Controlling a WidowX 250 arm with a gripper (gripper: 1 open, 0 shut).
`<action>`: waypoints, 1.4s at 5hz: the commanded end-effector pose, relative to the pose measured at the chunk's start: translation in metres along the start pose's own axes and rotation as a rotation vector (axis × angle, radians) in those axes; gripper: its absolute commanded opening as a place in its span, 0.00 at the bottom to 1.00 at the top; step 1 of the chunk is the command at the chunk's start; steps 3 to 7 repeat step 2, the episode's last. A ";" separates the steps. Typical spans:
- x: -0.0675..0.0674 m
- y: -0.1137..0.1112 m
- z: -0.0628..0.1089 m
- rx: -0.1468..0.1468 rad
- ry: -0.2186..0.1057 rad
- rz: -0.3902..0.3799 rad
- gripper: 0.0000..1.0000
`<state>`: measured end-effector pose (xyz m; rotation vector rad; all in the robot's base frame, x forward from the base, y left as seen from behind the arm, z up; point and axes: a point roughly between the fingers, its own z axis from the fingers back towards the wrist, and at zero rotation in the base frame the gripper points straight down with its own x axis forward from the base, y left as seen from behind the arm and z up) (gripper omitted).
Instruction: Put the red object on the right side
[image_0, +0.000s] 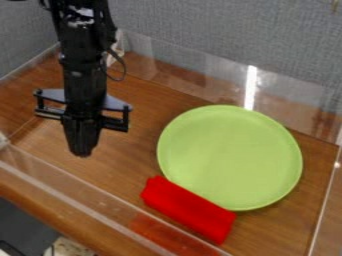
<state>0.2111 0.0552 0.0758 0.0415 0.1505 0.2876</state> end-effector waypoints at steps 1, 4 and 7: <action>0.004 -0.012 -0.001 0.003 -0.013 -0.043 0.00; 0.008 -0.020 -0.007 0.010 -0.007 -0.081 1.00; 0.008 -0.020 -0.007 0.010 -0.007 -0.081 1.00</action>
